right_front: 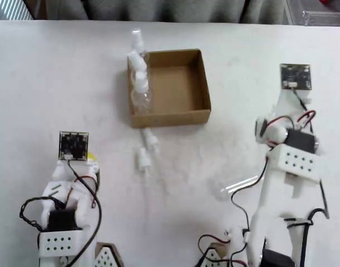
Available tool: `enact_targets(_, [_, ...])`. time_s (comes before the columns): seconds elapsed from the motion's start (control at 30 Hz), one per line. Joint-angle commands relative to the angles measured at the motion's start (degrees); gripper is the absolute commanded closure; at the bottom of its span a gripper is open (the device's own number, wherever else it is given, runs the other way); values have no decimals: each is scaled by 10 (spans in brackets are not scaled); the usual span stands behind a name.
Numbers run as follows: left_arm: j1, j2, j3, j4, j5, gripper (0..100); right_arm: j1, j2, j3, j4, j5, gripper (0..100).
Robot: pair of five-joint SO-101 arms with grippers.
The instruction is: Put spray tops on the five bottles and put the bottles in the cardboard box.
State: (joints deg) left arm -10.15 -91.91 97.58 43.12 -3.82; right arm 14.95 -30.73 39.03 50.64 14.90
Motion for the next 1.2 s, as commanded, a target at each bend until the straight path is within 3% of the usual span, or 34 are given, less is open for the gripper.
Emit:
enact_targets(0.0, [-4, -6, -2, -8, 4, 976, -7, -51, 43, -113, -8, 981])
enact_targets(0.13, [-4, -6, -2, -8, 4, 976, -33, -108, 111, -188, -16, 982])
enact_targets(0.33, [-3, -6, -2, -8, 4, 976, -125, -205, 178, -221, -124, 982])
enact_targets(0.8, [-3, -6, -2, 1, 4, 976, -138, -233, 325, -365, -130, 982])
enact_targets(0.93, [-2, -8, -2, -1, 8, 976, -141, -233, 369, -451, -130, 982])
enact_targets(1.17, [32, -9, -17, 4, 9, 977, -142, -233, 477, -711, -130, 982])
